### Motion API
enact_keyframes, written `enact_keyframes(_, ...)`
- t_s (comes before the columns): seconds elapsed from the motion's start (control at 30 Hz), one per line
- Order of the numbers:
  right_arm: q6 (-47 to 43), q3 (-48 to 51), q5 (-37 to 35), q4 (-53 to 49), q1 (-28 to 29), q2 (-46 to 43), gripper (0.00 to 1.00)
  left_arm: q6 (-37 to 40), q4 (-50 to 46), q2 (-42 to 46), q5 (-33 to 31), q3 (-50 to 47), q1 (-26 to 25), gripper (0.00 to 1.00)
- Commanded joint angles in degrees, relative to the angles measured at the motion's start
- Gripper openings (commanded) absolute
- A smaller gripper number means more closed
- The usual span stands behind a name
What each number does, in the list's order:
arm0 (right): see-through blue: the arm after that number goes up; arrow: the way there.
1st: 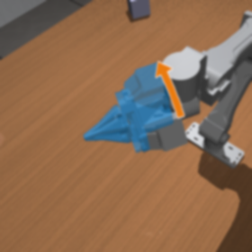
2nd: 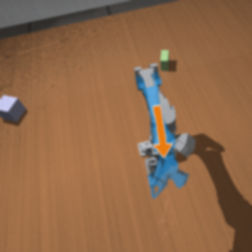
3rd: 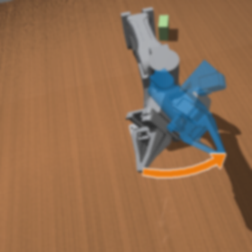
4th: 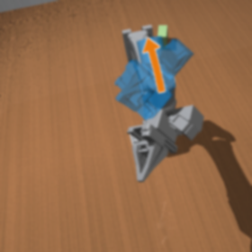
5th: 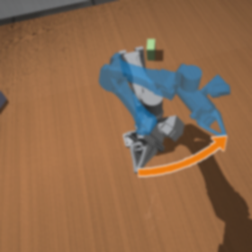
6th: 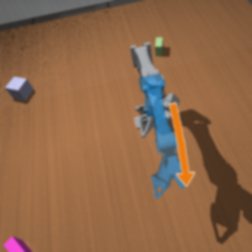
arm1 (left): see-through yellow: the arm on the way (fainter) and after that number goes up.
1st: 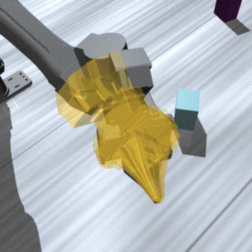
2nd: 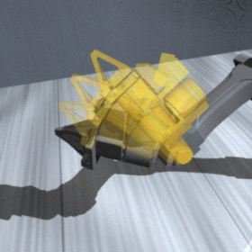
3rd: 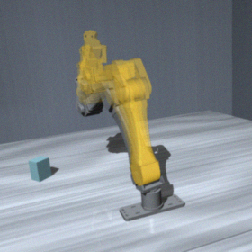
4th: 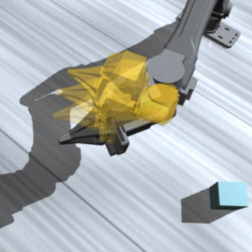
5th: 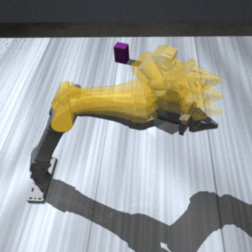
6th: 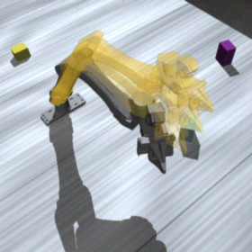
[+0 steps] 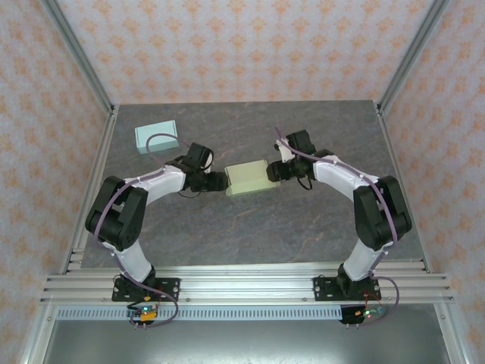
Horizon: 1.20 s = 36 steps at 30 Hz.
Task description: Fold the paper box
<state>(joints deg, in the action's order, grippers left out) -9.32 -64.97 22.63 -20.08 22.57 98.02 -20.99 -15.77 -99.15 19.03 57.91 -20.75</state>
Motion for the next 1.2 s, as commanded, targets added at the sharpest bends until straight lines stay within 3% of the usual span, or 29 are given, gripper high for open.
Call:
enact_keyframes(0.0, -2.28, -1.18, -2.89, -4.28, 0.47, 2.24, 0.62, 1.64, -0.54, -0.80, -0.98, 0.83, -0.56, 0.73)
enact_keyframes(0.37, -1.72, -4.32, -2.00, -6.08, 0.47, 6.24, 0.61, -4.36, 0.61, 8.50, 3.47, 2.12, 2.17, 0.78)
enact_keyframes(0.6, 1.72, -5.69, -0.92, -5.29, 0.38, 6.21, 0.60, -3.79, 3.02, 0.94, 4.86, 3.20, 0.01, 0.74)
enact_keyframes(0.87, 11.01, -4.99, 2.64, -2.43, -1.27, 1.05, 0.61, 0.48, 0.57, -0.56, 2.49, 1.68, -1.48, 0.63)
enact_keyframes(1.07, 8.41, -5.26, 10.13, -3.57, -1.35, 0.02, 0.61, 0.25, 0.71, -0.35, 2.98, 0.88, -1.52, 0.62)
enact_keyframes(1.17, 4.07, -7.07, 7.17, -8.35, 0.45, 2.80, 0.61, 1.03, -0.14, -0.93, 3.01, 1.64, -1.57, 0.62)
